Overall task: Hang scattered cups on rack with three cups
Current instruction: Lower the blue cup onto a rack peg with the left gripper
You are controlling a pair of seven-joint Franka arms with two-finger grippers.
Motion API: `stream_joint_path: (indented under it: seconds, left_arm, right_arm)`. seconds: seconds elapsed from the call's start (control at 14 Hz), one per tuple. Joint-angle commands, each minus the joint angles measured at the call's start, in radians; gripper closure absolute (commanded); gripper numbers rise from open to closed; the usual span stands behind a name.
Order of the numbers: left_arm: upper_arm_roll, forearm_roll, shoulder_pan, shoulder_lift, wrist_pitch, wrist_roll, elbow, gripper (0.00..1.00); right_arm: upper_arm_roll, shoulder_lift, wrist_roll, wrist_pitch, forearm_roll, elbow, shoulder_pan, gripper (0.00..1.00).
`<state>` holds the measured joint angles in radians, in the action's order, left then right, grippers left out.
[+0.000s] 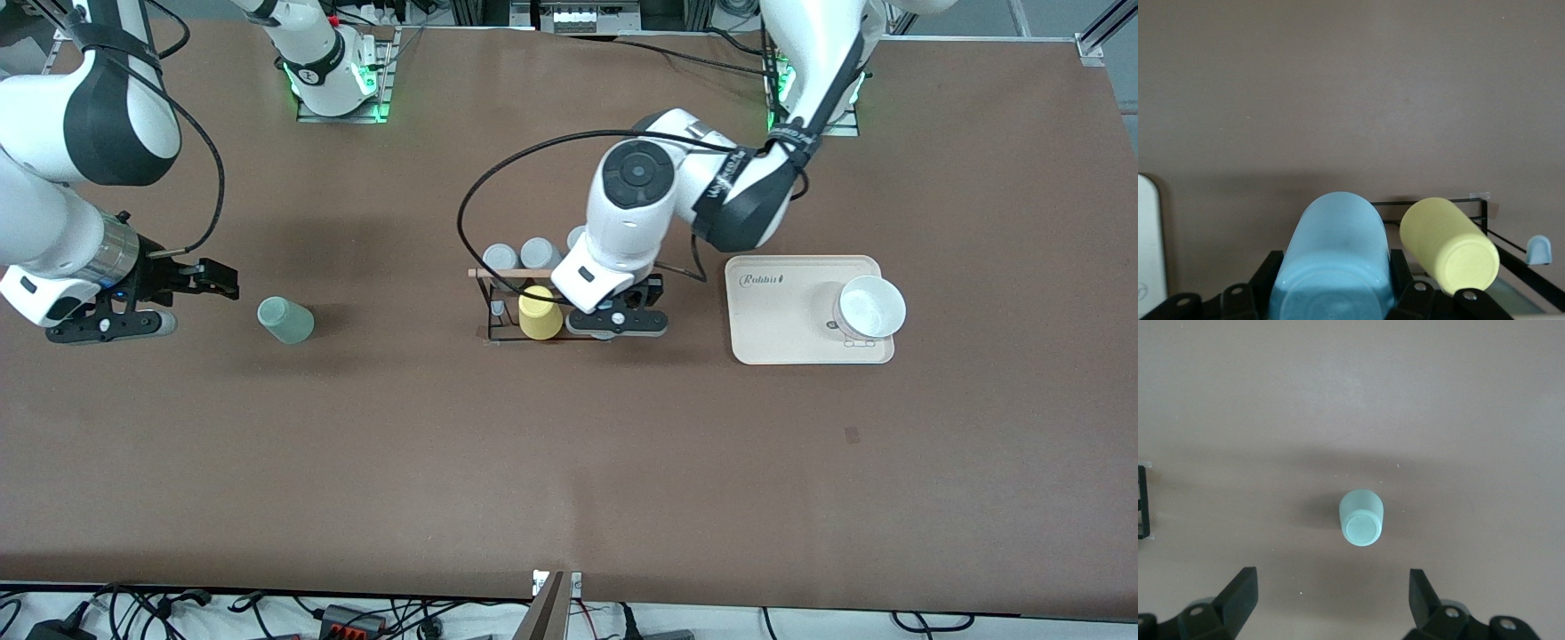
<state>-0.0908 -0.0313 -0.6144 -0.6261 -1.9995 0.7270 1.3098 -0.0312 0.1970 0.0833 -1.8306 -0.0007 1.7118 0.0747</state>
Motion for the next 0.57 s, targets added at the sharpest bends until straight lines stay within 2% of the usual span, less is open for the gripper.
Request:
stream_joint_path:
  seconds: [0.0, 0.5]
  left_arm:
    - [0.013, -0.024, -0.021, -0.020, 0.002, 0.032, -0.041, 0.62]
    - [0.006, -0.030, -0.047, -0.026, 0.002, 0.034, -0.023, 0.62]
  right_arm:
    - [-0.003, -0.017, -0.008, -0.007, -0.001, 0.022, 0.010, 0.00]
    - [-0.009, -0.017, -0.016, -0.032, -0.001, 0.052, 0.002, 0.00]
